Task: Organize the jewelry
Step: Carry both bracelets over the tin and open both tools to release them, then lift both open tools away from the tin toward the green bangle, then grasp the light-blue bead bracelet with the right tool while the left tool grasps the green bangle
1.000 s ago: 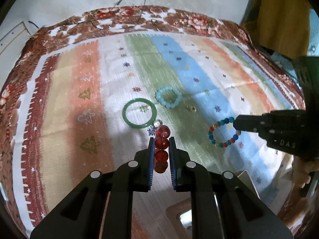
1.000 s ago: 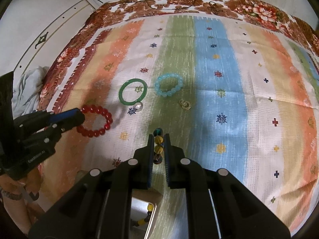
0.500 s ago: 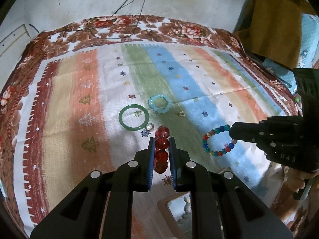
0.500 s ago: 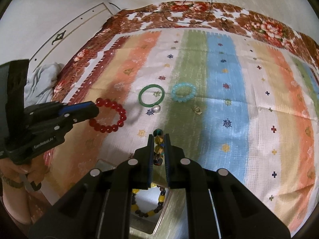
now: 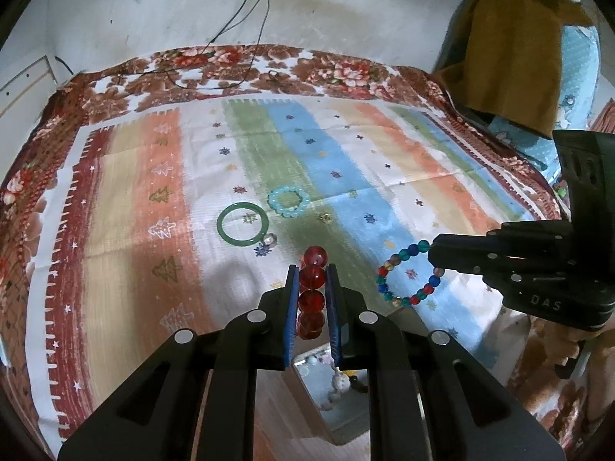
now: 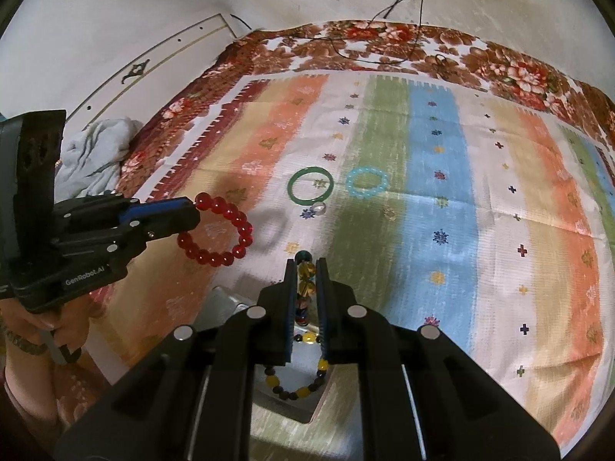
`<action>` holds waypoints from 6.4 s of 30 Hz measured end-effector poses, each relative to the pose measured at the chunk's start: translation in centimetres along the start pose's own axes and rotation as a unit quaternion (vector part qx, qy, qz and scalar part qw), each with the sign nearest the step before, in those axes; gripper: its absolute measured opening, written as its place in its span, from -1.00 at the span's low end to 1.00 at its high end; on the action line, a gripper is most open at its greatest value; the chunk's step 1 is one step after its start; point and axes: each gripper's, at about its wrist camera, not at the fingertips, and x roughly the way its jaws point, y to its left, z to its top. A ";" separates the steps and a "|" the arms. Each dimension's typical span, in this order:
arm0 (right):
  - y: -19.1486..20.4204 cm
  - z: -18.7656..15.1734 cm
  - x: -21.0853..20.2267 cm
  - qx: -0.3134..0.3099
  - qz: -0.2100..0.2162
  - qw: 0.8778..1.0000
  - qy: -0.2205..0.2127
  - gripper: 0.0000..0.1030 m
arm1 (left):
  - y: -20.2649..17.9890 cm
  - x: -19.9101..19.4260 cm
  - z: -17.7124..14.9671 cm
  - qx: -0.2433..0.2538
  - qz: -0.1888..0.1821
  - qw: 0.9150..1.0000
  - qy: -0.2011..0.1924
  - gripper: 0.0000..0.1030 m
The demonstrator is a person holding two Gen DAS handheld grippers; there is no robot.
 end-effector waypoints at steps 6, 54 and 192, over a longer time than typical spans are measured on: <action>0.8 -1.0 -0.6 -0.010 0.006 1.000 0.000 -0.79 | -0.7 -0.7 -1.2 0.006 -0.004 1.000 -0.001 -0.75; 0.2 -4.9 0.1 0.019 -0.011 0.999 0.032 -0.07 | -1.3 -0.6 -5.6 -0.006 0.015 1.000 0.025 -0.07; -9.7 9.1 16.8 0.111 -0.109 0.985 0.078 -0.75 | 11.4 14.9 4.9 -0.091 0.111 0.986 0.081 -0.85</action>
